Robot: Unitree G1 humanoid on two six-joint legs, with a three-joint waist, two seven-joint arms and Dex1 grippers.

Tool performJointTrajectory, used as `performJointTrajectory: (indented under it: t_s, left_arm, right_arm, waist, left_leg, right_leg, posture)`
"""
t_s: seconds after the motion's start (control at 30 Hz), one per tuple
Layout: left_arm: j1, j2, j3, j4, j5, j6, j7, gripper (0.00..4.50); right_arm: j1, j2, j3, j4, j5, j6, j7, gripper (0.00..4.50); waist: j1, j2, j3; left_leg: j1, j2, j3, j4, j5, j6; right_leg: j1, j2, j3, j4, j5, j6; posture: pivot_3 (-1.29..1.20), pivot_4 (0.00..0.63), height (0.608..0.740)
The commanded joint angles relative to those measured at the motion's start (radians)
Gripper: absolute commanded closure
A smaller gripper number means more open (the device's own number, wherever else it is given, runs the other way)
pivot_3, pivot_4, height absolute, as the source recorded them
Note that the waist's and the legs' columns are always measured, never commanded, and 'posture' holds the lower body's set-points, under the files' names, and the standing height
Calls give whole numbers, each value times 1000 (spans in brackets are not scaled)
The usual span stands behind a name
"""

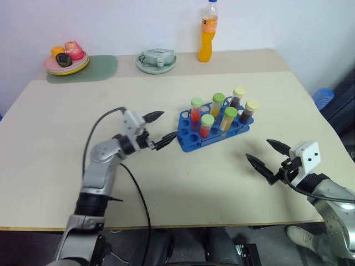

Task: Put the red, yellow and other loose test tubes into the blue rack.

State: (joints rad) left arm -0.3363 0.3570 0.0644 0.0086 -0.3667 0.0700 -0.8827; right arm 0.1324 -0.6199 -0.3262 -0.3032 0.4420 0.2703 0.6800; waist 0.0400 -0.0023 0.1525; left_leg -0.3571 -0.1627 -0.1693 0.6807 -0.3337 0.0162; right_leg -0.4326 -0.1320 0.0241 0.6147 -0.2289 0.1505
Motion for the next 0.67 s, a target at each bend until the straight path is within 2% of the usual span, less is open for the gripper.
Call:
performJointTrajectory:
  t_s: [0.03, 0.3, 0.67]
  left_arm:
    - [97, 82, 87, -129, -83, 64, -13, 41]
    - [262, 165, 158, -258, -139, 149, 30, 41]
    - [374, 167, 139, -334, -154, 204, 54, 41]
  right_arm:
    - [-23, -30, -38, 51, -6, -54, 40, 0]
    - [-24, -45, -71, 146, -5, -119, 98, 0]
    - [-27, -50, -81, 162, -8, -132, 111, 0]
  waist:
    - [-1, 0, 0]
    - [1, 1, 0]
    - [2, 2, 0]
  left_leg:
    - [0, 0, 0, 0, 0, 0]
    - [1, 0, 0, -1, 0, 0]
    - [1, 0, 0, -1, 0, 0]
  right_leg:
    - [0, 0, 0, 0, 0, 0]
    - [2, 0, 0, -1, 0, 0]
    - [1, 0, 0, -1, 0, 0]
  posture:
    - [0, 150, 740]
    - [0, 150, 740]
    - [0, 150, 740]
